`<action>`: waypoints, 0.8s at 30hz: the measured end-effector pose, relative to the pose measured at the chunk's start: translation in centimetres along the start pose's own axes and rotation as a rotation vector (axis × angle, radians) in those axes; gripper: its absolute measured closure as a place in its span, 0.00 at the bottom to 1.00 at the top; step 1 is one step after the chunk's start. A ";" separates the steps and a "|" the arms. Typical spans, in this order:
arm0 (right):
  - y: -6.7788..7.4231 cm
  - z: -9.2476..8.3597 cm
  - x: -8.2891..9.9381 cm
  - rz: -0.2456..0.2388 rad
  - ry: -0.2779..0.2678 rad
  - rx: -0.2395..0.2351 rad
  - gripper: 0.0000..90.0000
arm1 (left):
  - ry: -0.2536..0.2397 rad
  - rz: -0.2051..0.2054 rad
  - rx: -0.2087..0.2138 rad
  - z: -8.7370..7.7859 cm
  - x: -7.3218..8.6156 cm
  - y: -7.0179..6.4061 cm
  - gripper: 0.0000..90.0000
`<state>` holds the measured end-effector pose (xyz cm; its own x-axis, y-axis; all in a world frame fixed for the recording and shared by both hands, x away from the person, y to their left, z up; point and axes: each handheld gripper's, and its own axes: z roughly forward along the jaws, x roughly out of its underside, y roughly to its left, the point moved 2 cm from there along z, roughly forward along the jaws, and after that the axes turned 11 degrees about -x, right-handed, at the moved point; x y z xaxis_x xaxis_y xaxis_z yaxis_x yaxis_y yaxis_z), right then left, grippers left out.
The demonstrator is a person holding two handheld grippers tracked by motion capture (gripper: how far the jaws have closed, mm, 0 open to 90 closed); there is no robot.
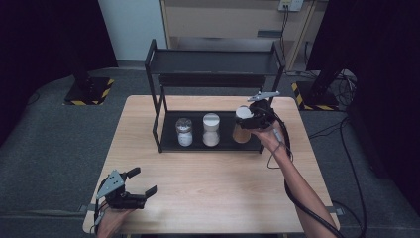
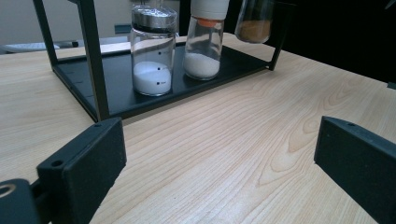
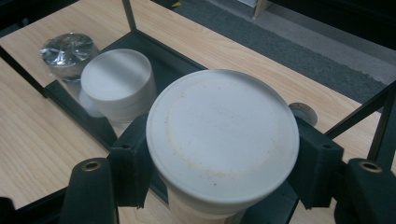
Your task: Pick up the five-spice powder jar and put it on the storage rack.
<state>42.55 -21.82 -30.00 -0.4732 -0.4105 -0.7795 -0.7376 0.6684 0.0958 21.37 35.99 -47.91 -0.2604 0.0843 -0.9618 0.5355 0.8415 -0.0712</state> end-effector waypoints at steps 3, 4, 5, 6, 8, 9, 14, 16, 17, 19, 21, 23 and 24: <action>0.0 0.5 0.0 0.015 0.000 0.015 0.38 | -0.001 0.000 0.000 0.0 0.0 0.0 0.02; 0.1 0.7 0.0 0.016 0.001 0.021 0.38 | -0.002 0.000 -0.001 0.0 0.0 0.0 0.02; 0.2 0.9 0.0 0.017 0.000 0.029 0.38 | -0.002 -0.001 -0.001 -0.1 0.0 0.0 0.02; 0.3 1.0 0.0 0.019 -0.002 0.037 0.38 | -0.002 -0.002 -0.002 -0.1 0.0 0.0 0.02; 0.3 1.3 0.1 0.031 -0.006 0.044 0.38 | -0.003 -0.003 -0.002 -0.1 0.0 0.0 0.02; 0.2 1.4 0.2 0.038 -0.006 0.043 0.38 | -0.003 -0.002 -0.002 -0.1 0.0 0.0 0.02; 0.1 2.1 0.4 0.053 0.002 0.054 0.38 | -0.003 0.000 -0.002 -0.1 0.0 0.0 0.02; 0.1 2.4 0.6 0.054 0.002 0.057 0.38 | -0.002 0.000 -0.002 -0.1 0.0 0.0 0.02; 0.2 2.5 0.6 0.056 0.000 0.060 0.38 | -0.002 -0.001 -0.003 -0.1 0.0 0.0 0.02; 0.2 2.8 0.8 0.055 0.003 0.063 0.38 | -0.003 0.000 -0.002 -0.1 0.0 0.0 0.02; 0.3 3.1 0.8 0.060 0.005 0.062 0.38 | -0.001 0.000 -0.003 -0.1 0.0 0.0 0.02; 0.3 3.3 0.9 0.058 0.008 0.065 0.38 | -0.003 0.001 -0.003 -0.2 0.0 0.0 0.02; 0.3 3.4 0.9 0.059 0.009 0.066 0.38 | -0.003 0.001 -0.003 -0.2 0.0 0.0 0.02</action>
<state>43.51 -19.86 -32.75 -0.5191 -0.3749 -0.7681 -0.6754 0.7306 0.0999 21.22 36.08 -47.89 -0.2572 0.0830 -0.9628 0.5329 0.8433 -0.0697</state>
